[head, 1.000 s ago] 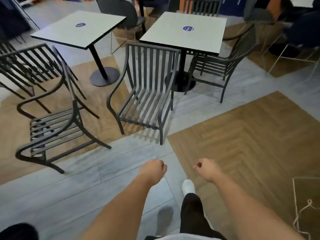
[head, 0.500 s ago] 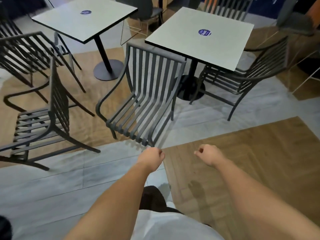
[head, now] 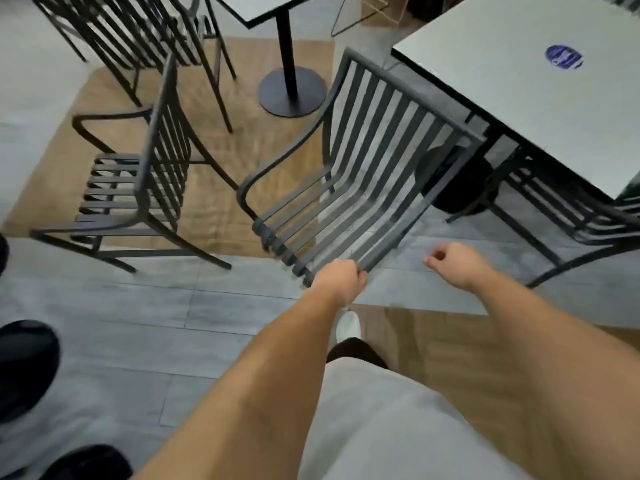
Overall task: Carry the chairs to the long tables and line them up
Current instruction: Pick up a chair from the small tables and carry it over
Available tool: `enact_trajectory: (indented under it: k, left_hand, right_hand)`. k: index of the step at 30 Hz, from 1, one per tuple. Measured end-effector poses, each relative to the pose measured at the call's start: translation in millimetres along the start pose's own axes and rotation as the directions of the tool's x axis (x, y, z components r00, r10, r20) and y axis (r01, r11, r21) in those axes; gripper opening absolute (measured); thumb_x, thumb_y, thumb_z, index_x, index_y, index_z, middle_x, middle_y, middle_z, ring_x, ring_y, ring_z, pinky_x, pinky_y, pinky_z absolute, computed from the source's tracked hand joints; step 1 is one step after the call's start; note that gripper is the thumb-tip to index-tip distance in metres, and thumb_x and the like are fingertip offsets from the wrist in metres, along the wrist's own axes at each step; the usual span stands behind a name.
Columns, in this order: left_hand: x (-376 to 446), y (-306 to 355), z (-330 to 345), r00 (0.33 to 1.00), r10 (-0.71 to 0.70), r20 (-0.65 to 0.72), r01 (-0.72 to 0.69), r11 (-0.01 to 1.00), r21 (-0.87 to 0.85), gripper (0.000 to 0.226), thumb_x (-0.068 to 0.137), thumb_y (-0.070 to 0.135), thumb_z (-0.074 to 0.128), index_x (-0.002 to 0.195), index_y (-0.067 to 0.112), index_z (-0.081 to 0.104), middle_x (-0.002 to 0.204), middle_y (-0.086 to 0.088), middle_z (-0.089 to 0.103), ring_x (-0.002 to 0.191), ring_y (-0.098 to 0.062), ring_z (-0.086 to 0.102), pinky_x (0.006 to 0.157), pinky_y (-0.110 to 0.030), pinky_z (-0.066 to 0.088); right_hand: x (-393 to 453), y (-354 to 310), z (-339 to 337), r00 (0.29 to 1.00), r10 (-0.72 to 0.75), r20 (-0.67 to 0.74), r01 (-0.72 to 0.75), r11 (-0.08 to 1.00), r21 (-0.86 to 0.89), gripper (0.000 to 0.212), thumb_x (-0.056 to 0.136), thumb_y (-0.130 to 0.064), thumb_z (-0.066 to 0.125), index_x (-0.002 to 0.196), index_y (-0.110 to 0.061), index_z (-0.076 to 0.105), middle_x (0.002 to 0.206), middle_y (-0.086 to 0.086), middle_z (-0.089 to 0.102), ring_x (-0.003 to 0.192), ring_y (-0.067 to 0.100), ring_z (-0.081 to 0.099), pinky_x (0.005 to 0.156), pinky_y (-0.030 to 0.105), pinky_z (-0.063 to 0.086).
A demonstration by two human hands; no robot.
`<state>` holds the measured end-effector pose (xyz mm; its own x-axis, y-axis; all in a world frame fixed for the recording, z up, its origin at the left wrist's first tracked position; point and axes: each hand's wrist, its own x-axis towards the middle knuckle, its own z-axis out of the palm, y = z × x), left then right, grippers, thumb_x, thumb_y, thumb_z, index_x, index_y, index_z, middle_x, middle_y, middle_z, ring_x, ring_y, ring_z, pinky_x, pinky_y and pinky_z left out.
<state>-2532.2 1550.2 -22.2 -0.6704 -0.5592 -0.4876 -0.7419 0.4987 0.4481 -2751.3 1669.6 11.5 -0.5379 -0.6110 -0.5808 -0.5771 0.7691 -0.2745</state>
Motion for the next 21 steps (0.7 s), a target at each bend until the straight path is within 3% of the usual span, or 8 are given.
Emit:
enact_trajectory:
  k: [6,10,12,17,21]
  left_hand:
    - [73,6,-54,0.995,-0.100,-0.020,0.098,0.994,-0.056,0.037,0.108,0.037,0.040,0.110,0.013,0.068,0.095,-0.009,0.068,0.087,-0.030,0.064,0.082,-0.044,0.057]
    - [112,7,-82,0.987,-0.156,-0.032,0.152,0.984,-0.089,0.038,0.108,0.038,0.039,0.107,0.014,0.068,0.092,-0.006,0.066,0.080,-0.027,0.060,0.072,-0.039,0.051]
    - [130,9,-93,0.982,-0.183,-0.053,0.176,0.977,-0.125,0.038,0.108,0.039,0.038,0.109,0.016,0.068,0.095,-0.005,0.068,0.082,-0.025,0.061,0.075,-0.039,0.052]
    - [165,23,-109,0.958,-0.267,-0.100,0.242,0.947,-0.210,0.037,0.108,0.039,0.039,0.099,0.016,0.068,0.082,-0.001,0.063,0.075,-0.022,0.060,0.069,-0.036,0.047]
    - [197,44,-113,0.918,-0.361,-0.163,0.313,0.914,-0.259,0.036,0.107,0.037,0.040,0.096,0.016,0.067,0.084,-0.003,0.064,0.076,-0.024,0.060,0.067,-0.037,0.045]
  right_hand:
    - [88,-55,-74,0.992,-0.125,0.002,0.125,0.988,-0.096,0.031,0.103,-0.043,0.056,0.100,-0.014,0.067,0.096,0.009,0.069,0.091,0.029,0.061,0.080,0.039,0.049]
    - [136,-79,-113,0.985,-0.170,0.029,0.172,0.978,-0.114,0.028,0.102,-0.046,0.056,0.097,-0.020,0.066,0.097,0.007,0.069,0.087,0.026,0.062,0.074,0.037,0.049]
    - [160,-90,-129,0.978,-0.204,0.049,0.209,0.968,-0.142,0.027,0.103,-0.045,0.055,0.098,-0.020,0.065,0.095,0.006,0.068,0.085,0.025,0.063,0.072,0.038,0.050]
    - [221,-104,-162,0.946,-0.307,0.103,0.322,0.921,-0.220,0.031,0.102,-0.046,0.055,0.101,-0.017,0.066,0.095,0.006,0.069,0.090,0.026,0.062,0.082,0.040,0.052]
    - [275,-108,-188,0.897,-0.409,0.167,0.441,0.851,-0.285,0.030,0.103,-0.045,0.054,0.106,-0.017,0.065,0.098,0.008,0.069,0.092,0.028,0.062,0.084,0.041,0.051]
